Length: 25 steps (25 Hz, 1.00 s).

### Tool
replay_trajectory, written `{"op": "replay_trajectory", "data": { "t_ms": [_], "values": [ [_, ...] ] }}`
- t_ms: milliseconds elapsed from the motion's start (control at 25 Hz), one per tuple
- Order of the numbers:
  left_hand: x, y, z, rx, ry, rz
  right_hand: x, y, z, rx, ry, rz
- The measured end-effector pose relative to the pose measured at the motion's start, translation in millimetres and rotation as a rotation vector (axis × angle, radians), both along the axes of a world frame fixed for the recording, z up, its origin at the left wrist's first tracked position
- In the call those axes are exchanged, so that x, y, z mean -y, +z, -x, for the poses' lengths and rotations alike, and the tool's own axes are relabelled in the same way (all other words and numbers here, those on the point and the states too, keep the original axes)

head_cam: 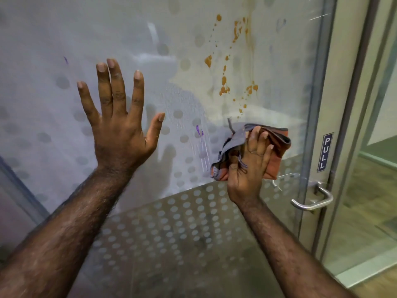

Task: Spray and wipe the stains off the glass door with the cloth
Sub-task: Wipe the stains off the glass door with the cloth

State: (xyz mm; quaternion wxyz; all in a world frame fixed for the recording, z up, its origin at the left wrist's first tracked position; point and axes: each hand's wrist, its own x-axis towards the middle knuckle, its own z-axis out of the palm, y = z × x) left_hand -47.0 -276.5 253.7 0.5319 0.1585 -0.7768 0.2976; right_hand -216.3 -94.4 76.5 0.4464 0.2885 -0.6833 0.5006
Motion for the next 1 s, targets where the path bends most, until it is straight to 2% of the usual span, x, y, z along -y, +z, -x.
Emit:
{"op": "replay_trajectory", "data": {
  "t_ms": [240, 360, 440, 520, 640, 760, 1000],
  "values": [
    [-1, 2, -2, 0.027, 0.0, -0.015, 41, -26, -40, -0.151, -0.079, -0.294],
    [2, 1, -3, 0.03, -0.013, -0.012, 32, -26, -24, -0.282, -0.136, -0.358],
    [2, 1, -2, 0.025, -0.03, -0.008, 16, -18, -5, -0.243, -0.202, -0.295],
    [2, 1, -2, 0.028, -0.033, -0.006, 3, -8, 7, -0.097, -0.239, -0.157],
    [2, 0, -2, 0.036, -0.007, -0.006, 9, 2, 1, 0.07, -0.148, 0.027],
    [1, -1, -1, 0.041, -0.008, -0.006, 29, 9, -18, 0.093, -0.142, 0.098],
    [2, 0, -2, 0.031, -0.02, 0.007, 62, -6, -59, -0.195, -0.068, -0.265]
  ]
}}
